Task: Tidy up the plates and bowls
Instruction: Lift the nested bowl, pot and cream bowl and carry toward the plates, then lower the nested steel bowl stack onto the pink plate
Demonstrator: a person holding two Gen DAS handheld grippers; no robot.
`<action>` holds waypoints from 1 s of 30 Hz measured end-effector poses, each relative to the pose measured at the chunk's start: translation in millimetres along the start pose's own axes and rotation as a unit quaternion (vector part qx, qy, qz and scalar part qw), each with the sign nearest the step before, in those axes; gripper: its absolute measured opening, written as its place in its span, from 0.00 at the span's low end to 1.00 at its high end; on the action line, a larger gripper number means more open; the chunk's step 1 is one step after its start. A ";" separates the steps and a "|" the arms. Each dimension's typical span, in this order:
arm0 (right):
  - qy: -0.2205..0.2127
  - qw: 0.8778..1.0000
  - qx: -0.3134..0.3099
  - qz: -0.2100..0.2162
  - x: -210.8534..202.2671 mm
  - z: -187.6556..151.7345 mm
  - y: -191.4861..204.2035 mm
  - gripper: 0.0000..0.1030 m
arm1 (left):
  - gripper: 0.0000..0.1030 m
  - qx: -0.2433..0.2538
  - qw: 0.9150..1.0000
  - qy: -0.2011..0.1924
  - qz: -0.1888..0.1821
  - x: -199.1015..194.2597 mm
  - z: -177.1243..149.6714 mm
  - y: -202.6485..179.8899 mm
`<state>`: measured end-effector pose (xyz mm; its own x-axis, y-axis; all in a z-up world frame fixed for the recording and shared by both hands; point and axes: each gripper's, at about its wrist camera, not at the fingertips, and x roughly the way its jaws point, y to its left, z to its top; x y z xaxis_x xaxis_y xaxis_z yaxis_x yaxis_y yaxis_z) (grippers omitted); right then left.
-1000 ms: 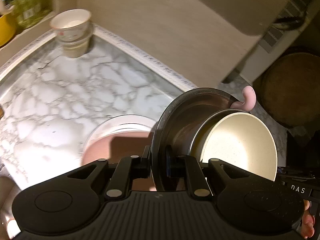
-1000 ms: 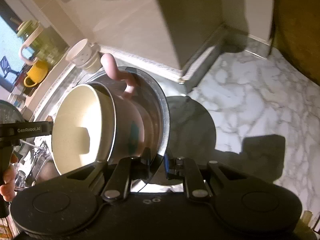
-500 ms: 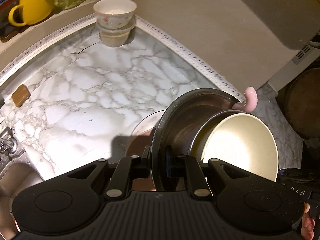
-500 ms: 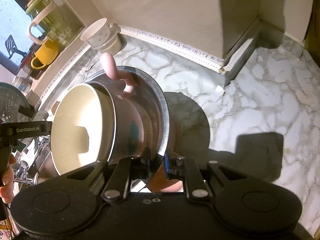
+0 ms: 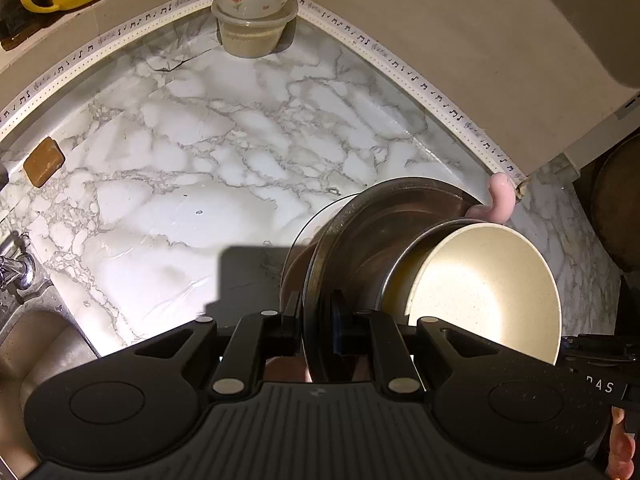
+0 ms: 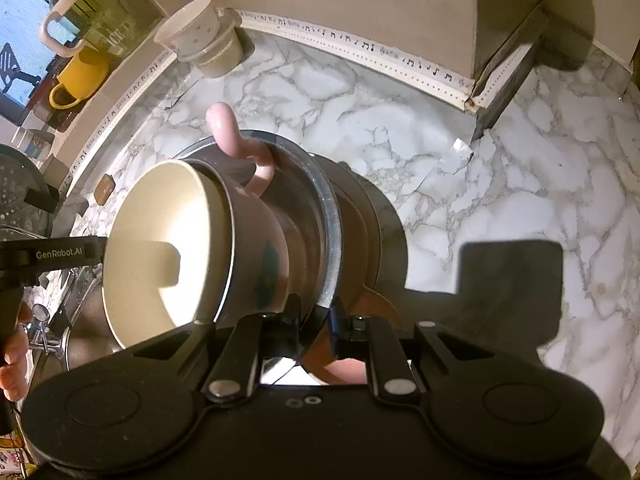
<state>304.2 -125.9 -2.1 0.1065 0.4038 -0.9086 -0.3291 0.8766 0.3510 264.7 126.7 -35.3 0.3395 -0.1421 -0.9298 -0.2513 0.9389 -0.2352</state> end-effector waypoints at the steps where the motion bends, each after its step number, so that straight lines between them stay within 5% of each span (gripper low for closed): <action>1: 0.002 1.000 0.001 0.000 1.3 0.3 -0.1 0.14 | 0.12 0.000 1.000 0.001 0.000 1.2 0.3 0.8; 30: 0.028 0.999 0.011 -0.010 23.4 2.2 -7.4 0.15 | 0.12 0.001 1.000 0.023 0.004 30.9 1.2 6.0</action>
<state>311.3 -122.3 -25.4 0.0594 0.3708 -0.9268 -0.3072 0.8902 0.3364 274.8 128.3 -65.1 0.2946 -0.1481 -0.9441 -0.2515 0.9411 -0.2262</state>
